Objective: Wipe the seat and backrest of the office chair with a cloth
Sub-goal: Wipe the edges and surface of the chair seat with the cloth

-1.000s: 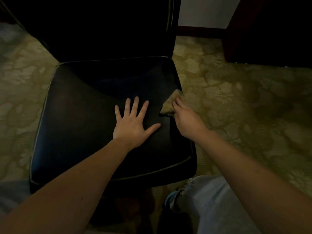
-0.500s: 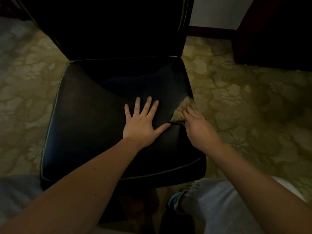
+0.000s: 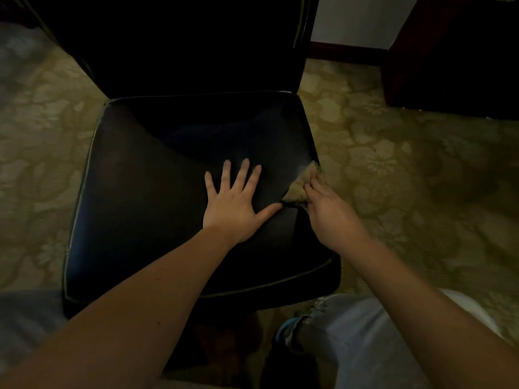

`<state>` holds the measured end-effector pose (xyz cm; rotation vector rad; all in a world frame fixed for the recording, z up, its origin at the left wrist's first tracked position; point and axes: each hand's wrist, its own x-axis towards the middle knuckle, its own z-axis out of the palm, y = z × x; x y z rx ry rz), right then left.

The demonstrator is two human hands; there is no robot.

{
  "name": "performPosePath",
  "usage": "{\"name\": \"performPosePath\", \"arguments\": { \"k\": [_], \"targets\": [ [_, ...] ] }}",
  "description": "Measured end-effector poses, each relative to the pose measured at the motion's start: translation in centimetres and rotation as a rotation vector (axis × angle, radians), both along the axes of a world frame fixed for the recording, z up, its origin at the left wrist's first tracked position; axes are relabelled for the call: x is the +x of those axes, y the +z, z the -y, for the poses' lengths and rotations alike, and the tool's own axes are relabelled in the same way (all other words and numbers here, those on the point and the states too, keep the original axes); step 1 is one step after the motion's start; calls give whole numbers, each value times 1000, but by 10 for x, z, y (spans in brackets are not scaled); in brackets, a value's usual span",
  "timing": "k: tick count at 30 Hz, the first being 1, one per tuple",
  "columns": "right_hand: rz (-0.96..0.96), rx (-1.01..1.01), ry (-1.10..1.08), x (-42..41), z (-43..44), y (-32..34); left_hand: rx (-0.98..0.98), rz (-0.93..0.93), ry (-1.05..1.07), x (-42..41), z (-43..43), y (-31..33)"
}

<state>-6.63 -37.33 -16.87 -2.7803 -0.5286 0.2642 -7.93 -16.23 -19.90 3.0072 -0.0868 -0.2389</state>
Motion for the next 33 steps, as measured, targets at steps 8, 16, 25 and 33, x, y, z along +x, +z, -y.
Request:
{"name": "performPosePath", "arguments": {
  "k": [8, 16, 25, 33],
  "targets": [
    [-46, 43, -90, 28, -12, 8, 12, -12, -13, 1, 0, 0],
    [-30, 104, -154, -7, -12, -2, 5, 0, -8, 1, 0, -2],
    [49, 122, -213, 26, -22, -16, -9, -17, -16, 0, -2, 1],
    [29, 75, -77, 4, -1, -8, -15, 1, -5, 1, -1, -1]
  ]
}}
